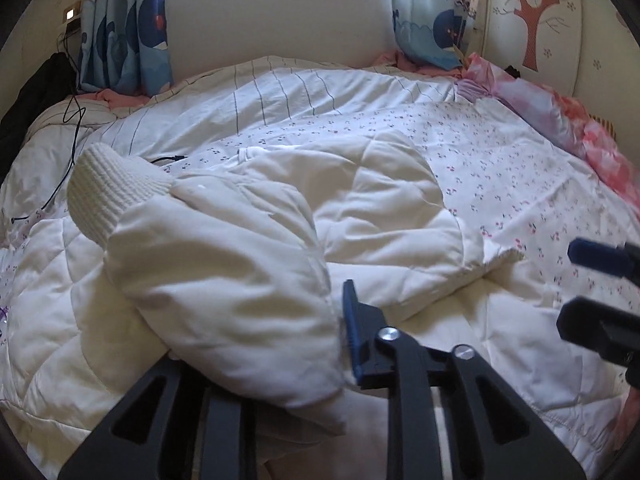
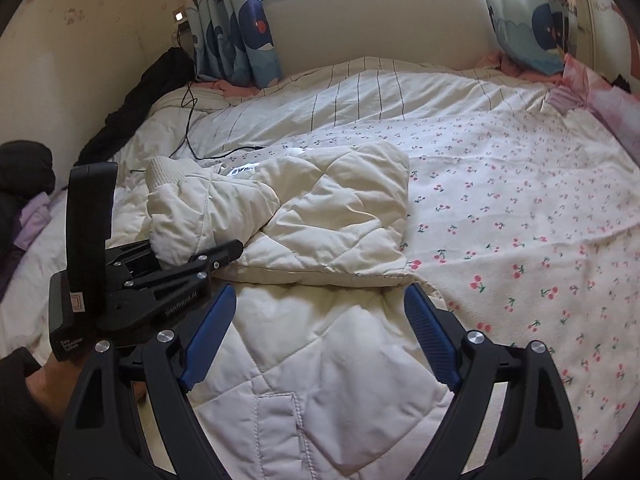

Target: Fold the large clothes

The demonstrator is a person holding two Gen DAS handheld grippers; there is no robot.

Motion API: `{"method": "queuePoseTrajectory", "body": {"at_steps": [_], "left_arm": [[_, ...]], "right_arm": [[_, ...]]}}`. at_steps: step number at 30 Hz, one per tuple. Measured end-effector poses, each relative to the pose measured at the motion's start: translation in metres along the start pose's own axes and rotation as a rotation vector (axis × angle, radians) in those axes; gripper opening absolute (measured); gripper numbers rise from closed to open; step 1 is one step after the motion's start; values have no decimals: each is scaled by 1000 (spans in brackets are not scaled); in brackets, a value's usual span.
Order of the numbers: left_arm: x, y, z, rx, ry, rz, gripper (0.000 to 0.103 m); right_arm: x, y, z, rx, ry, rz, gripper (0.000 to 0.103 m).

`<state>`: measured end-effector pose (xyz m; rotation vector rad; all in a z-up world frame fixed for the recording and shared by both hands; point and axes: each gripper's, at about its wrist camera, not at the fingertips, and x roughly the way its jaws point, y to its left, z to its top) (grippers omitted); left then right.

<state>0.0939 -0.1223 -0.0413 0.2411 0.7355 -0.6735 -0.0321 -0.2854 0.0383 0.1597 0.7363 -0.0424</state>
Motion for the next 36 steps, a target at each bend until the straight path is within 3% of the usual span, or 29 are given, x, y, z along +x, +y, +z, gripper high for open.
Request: {"method": "queuePoseTrajectory", "body": {"at_steps": [1,4,7,16,25,36], "left_arm": [[0,-4,-1,19,1,-2,44],[1,-22,-3,98,4,23,65],[3,-35,-7,154,13,45,72],[-2,-39,-9,172,16,27,81],[-6,-41,-10,165,17,25,81],[-18,-45,-9,166,6,22,81]], "right_arm": [[-1,2,0,-14,-4,-12,83],[-3,4,1,-45,-15,-33,83],[-5,4,2,-59,-25,-45,84],[-14,6,3,-105,-58,-88,84],[-21,10,3,-148,-90,-133,85],[-41,25,2,-256,-205,-201,88]]}}
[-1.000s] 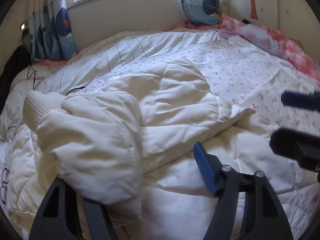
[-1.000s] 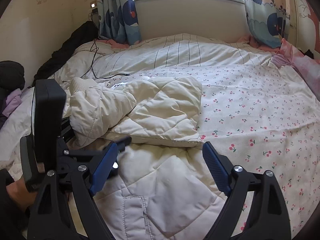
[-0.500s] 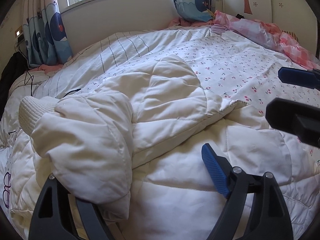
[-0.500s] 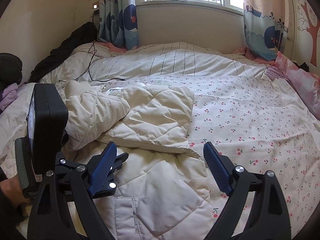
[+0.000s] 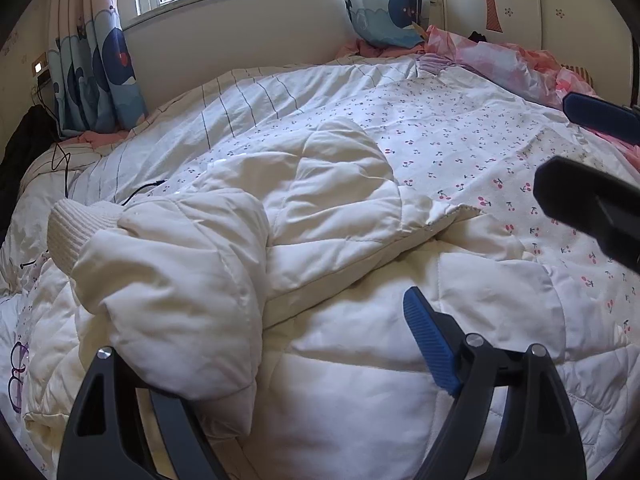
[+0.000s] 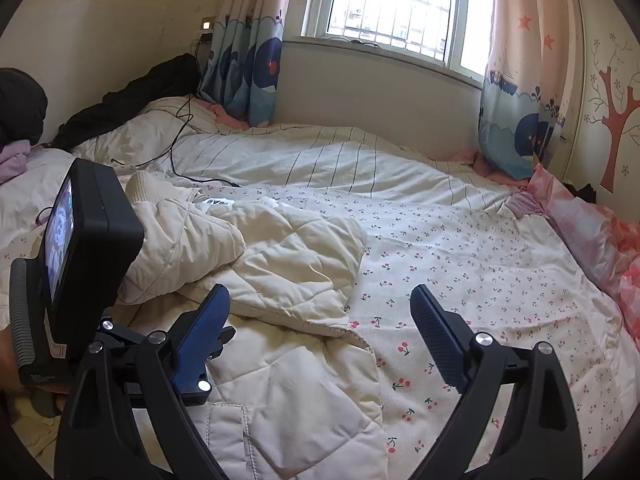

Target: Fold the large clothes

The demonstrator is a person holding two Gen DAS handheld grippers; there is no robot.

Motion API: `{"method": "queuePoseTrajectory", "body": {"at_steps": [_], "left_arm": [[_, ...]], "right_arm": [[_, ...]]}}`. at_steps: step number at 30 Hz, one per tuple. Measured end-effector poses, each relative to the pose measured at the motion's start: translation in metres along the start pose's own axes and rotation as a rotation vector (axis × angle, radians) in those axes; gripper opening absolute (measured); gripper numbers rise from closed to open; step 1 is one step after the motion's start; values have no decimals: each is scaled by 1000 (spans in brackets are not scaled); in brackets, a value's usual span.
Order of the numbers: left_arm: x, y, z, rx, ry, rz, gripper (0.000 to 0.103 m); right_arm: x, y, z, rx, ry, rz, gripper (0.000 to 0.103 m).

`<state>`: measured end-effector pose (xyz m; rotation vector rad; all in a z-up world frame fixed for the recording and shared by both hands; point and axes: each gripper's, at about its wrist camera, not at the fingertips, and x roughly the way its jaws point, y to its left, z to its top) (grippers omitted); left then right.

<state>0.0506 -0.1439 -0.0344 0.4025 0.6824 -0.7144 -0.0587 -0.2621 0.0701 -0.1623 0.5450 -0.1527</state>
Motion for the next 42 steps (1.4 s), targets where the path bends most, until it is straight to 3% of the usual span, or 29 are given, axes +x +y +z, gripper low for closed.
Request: {"method": "queuePoseTrajectory", "body": {"at_steps": [20,26,33,42], "left_arm": [[-7,-8,12,33,9,45,81],[-3,-20,17,110,35,107,81],[2,-36,23,234,83,239,81],[-4,-37,17,243,163,259,81]], "right_arm": [[-13,-11,5,39,-49,16,89],[-15,-17,7,60,-54,16,89],[-10,-57,5,225,-24,57,89],[-3,-77,-1,331,19,105,89]]}}
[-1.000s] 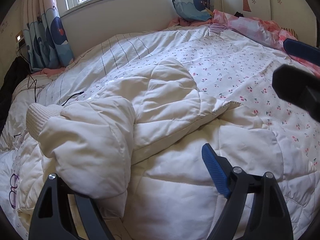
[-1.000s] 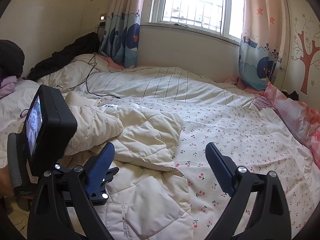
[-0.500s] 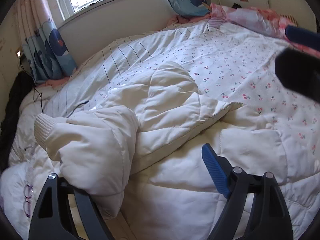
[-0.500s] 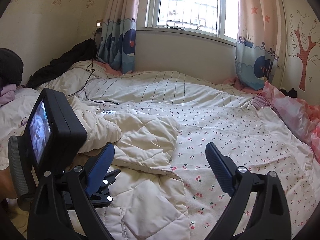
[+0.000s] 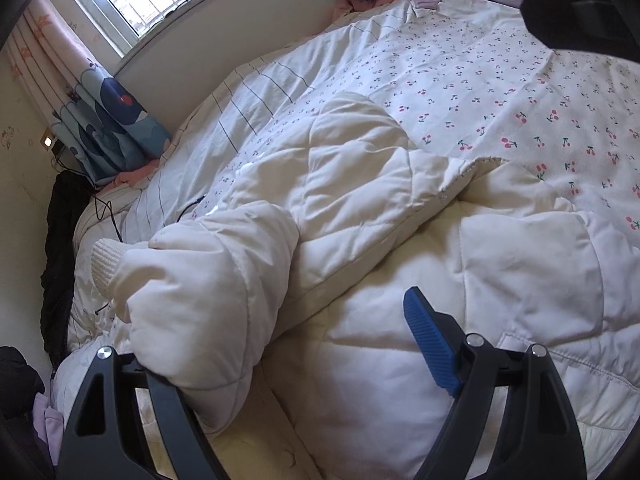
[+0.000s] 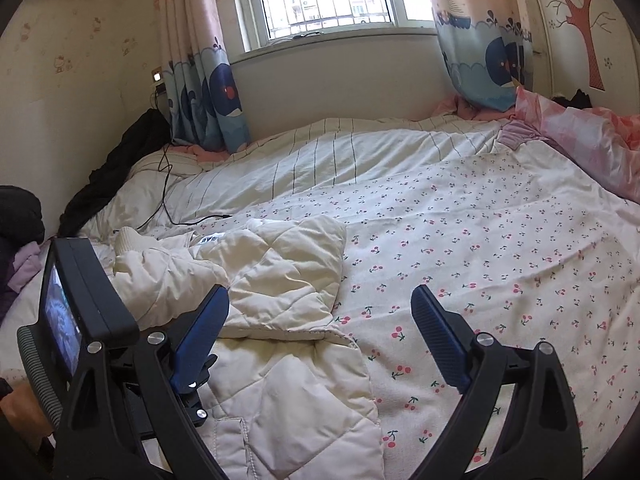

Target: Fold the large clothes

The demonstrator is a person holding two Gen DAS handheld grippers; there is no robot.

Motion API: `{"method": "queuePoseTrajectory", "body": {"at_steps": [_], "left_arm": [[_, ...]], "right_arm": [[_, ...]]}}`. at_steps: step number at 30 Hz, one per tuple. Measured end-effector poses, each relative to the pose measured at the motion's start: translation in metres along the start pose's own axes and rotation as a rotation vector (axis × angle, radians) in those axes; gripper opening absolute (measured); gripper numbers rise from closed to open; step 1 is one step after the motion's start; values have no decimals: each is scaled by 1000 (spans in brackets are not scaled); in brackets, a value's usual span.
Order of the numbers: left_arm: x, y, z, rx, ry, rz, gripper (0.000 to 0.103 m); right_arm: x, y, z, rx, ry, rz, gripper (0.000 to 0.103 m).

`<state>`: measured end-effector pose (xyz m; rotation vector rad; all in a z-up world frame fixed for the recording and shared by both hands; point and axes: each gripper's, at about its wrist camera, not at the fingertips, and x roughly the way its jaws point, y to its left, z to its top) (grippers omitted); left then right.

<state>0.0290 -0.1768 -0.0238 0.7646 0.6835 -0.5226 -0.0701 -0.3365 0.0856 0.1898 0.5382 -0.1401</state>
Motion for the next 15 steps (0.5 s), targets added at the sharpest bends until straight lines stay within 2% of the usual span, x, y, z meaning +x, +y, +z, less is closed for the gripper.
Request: {"method": "queuePoseTrajectory", "body": {"at_steps": [8,15], "left_arm": [[-7,1,-12,-43,13,14,81],[-9,-2,-13,-11,12,44,81]], "right_arm": [[5,2,-3,-2,14,0,89],[6,11,-4,-49,13,-19,89]]}}
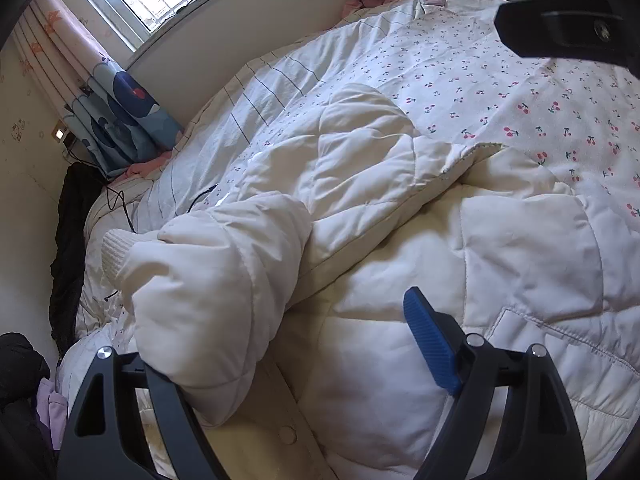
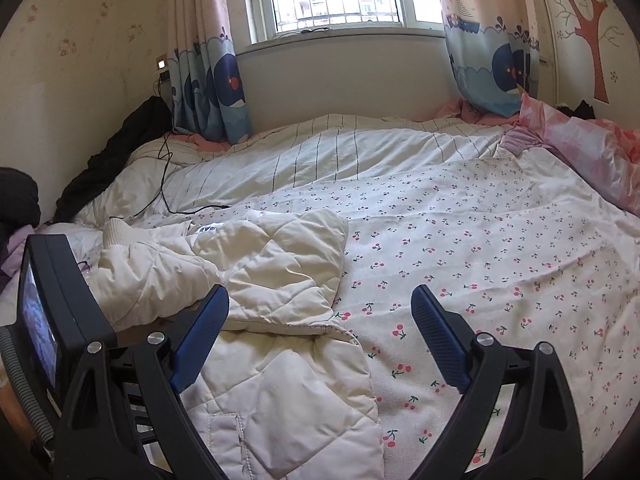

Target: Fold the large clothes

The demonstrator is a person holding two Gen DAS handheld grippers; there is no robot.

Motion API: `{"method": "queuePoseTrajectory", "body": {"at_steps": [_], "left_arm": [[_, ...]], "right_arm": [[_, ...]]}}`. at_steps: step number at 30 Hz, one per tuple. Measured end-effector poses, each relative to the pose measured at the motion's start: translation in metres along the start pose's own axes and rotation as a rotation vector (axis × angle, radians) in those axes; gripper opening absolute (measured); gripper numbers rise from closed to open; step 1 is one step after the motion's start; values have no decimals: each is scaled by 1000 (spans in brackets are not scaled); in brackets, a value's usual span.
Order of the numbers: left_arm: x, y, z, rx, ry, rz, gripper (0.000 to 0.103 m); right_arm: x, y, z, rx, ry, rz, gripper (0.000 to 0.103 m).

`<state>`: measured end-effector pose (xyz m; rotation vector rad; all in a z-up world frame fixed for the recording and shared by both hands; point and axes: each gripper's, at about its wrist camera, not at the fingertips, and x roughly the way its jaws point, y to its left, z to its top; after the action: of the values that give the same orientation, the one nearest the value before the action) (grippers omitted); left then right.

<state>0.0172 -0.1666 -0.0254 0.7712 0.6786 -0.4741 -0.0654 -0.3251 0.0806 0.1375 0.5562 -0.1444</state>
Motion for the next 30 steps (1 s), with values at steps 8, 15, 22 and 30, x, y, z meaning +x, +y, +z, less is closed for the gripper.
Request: {"method": "queuePoseTrajectory", "body": {"at_steps": [8,15,22,30], "left_arm": [[0,-11,1,123,-8,184,81],[-6,-27,18,364,-54,134,81],[22,-61,-14,897,55,265,81],[4,-52,-29,1023,69,346,82]], "right_arm": [[2,-1,-1,-14,4,-31,89],[2,-16,1,-58,16,-155,89],[4,-25,3,-81,30,-205,91],[7,-28,4,-42,55,-144,92]]}}
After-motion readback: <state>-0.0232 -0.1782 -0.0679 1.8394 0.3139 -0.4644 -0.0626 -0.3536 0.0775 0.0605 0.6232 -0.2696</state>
